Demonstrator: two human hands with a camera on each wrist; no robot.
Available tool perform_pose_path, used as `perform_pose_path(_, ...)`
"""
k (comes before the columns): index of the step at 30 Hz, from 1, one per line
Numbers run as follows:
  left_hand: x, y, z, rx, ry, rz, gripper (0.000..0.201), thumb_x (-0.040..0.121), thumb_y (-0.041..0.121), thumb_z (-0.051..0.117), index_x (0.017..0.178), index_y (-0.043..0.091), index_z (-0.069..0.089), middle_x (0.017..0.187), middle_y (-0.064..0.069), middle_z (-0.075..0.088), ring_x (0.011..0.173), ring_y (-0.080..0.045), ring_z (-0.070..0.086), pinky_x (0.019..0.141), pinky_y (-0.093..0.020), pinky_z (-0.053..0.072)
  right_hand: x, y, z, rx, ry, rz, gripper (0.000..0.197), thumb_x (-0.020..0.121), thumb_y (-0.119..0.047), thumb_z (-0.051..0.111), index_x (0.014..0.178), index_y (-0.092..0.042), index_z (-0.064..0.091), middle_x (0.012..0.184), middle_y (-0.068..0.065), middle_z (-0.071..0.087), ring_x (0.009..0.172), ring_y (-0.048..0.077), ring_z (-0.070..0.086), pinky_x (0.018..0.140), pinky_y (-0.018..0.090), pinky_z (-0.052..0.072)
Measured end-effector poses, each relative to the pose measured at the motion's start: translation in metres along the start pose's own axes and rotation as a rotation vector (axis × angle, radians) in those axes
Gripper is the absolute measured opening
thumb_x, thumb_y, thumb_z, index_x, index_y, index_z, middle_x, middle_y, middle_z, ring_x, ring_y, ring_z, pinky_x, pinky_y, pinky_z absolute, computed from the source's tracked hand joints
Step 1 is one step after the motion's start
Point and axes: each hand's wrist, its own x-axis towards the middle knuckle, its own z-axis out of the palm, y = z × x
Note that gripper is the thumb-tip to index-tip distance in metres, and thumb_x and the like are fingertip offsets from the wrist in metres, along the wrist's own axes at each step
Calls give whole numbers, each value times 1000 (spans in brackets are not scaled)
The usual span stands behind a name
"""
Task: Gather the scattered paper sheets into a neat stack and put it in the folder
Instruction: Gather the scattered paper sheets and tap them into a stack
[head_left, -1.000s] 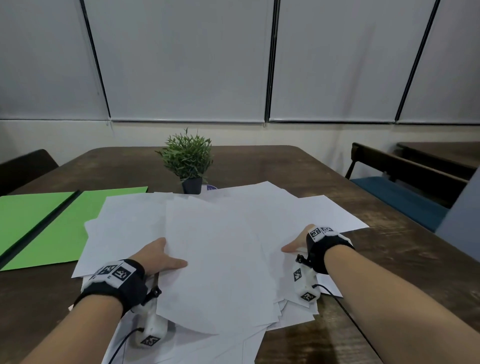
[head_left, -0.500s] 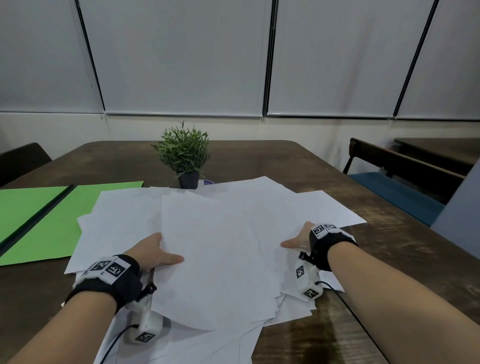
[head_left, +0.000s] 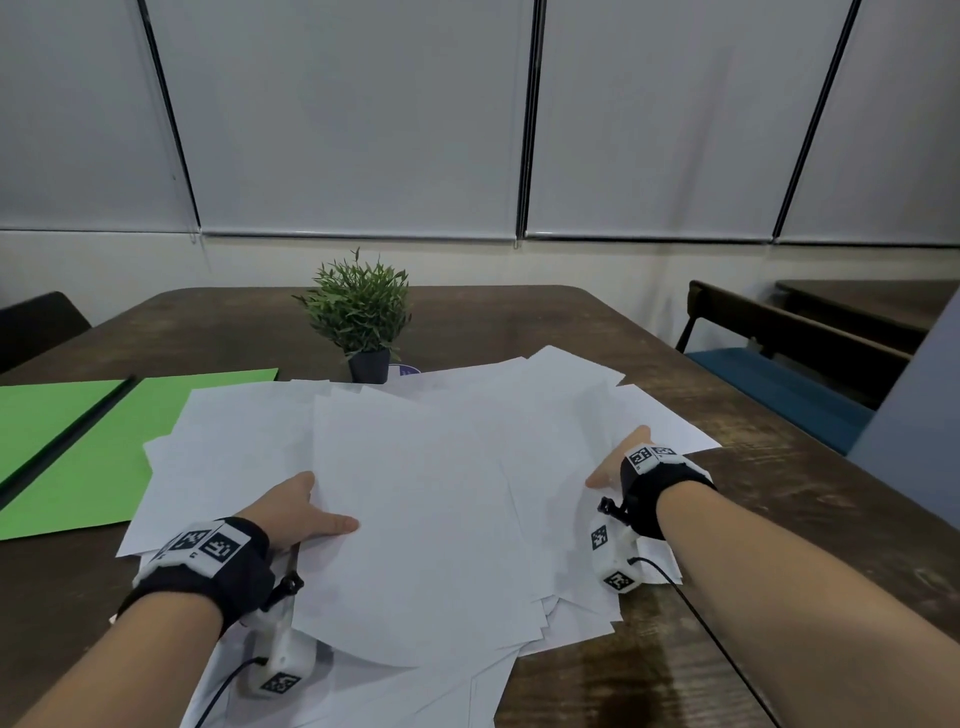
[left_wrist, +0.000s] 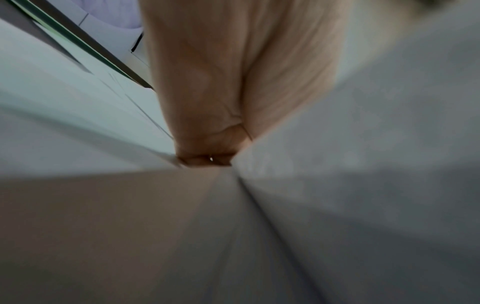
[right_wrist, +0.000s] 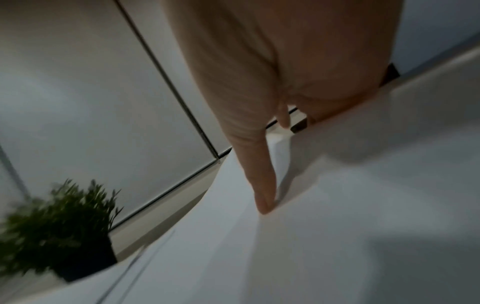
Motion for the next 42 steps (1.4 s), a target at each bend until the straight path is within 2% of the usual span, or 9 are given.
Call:
perform_pose_path(3,-2,1,-1,-6,-4,-5,105,31,62,88,118,18,49,116,0,64,105,-24,63,95,-42,50,5,0,-10,-7,-40,-59,62,65,-31,86,114,-5,61,115,16,65,105,35,61,94,42,50)
perform_pose_path(5,-2,1,-1,-10,-6,-1,104,32,61,88,118,18,49,116,0,63,106,-24,62,95,-42,50,5,-3,-17,29,-27,-130,40,66,-27,86,95,-10,64,109,14,67,100,34,62,92,42,50)
perform_pose_path(12,-3,3,-1,-27,21,11,77,47,59,74,109,17,54,111,-3,68,100,-25,66,94,-44,51,-12,-14,-61,183,169,-341,18,80,-13,64,97,-8,61,98,10,66,87,30,62,78,32,50)
perform_pose_path(17,-31,30,8,145,98,-16,51,94,38,52,134,7,40,137,-11,49,123,-28,49,106,-37,37,-27,-28,-102,306,345,-467,12,90,-8,49,98,-10,57,96,12,62,87,31,58,72,29,41)
perform_pose_path(27,-46,47,11,22,114,-43,58,102,41,31,147,5,26,154,-12,28,141,-26,28,113,-34,21,-62,-73,-161,635,547,-678,28,97,-11,46,122,-3,55,123,14,61,115,32,55,88,27,40)
perform_pose_path(31,-47,46,11,-298,116,-142,89,87,74,19,140,7,43,142,-13,46,130,-29,44,110,-38,29,-62,-91,-132,702,396,-703,30,95,-14,49,122,-4,57,117,15,64,108,31,60,92,34,47)
perform_pose_path(35,-42,42,10,-590,-27,-166,108,64,96,18,109,6,57,108,-23,67,93,-34,67,81,-35,52,-58,-90,-53,500,118,-698,26,91,-17,53,114,-11,62,106,4,64,97,24,62,80,26,46)
perform_pose_path(38,-34,36,6,-578,-81,-164,118,54,101,15,103,6,65,104,-18,71,96,-33,68,81,-34,49,-50,-84,6,278,-37,-652,33,90,-25,51,121,-19,60,123,7,63,110,27,60,94,31,46)
perform_pose_path(42,-32,35,3,-413,-111,-86,104,50,90,58,120,12,62,113,-12,69,108,-25,63,89,-34,48,-52,-75,53,71,-189,-571,43,94,-27,48,134,-10,45,132,11,55,113,30,54,96,31,41)
